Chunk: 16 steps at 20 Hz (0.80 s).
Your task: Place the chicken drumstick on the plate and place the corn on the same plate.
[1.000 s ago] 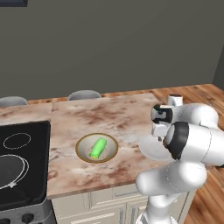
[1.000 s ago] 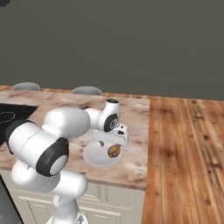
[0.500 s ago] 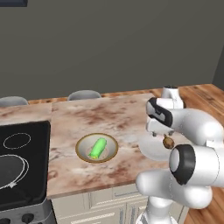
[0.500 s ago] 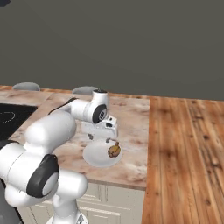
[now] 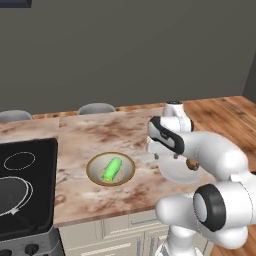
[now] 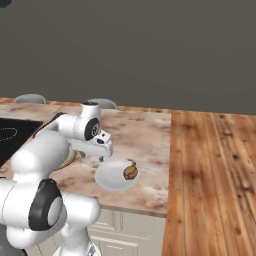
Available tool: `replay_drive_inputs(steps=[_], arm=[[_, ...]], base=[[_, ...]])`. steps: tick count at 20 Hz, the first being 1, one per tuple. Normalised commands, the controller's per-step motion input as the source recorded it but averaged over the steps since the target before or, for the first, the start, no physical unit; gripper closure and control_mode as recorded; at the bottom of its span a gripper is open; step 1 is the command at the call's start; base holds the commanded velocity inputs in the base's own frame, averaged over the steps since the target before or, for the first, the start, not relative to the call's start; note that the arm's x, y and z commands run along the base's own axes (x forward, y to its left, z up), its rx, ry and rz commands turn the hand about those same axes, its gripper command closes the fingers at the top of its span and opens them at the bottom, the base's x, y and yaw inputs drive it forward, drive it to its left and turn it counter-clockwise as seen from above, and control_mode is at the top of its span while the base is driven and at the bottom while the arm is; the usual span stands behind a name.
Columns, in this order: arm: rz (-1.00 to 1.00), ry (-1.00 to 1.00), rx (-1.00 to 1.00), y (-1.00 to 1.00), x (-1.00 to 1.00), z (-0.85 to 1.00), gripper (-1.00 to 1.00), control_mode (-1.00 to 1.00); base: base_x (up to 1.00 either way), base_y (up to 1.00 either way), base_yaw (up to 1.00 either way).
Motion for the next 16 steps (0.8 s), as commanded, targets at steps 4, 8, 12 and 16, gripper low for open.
replay_drive_inputs(steps=[4,8,12,16], arm=[[-0.08,0.00,0.00,0.79,0.01,0.11,-1.00,-1.00],[-0.08,0.00,0.00,0.73,0.09,0.06,-1.00,-1.00],[-0.10,0.00,0.00,0.71,0.12,0.00,-1.00,-1.00],[-0.08,0.00,0.00,0.64,0.20,0.01,-1.00,-1.00]], base=[[0.00,0.00,0.00],[0.00,0.00,0.00],[0.00,0.00,0.00],[0.00,0.00,0.00]])
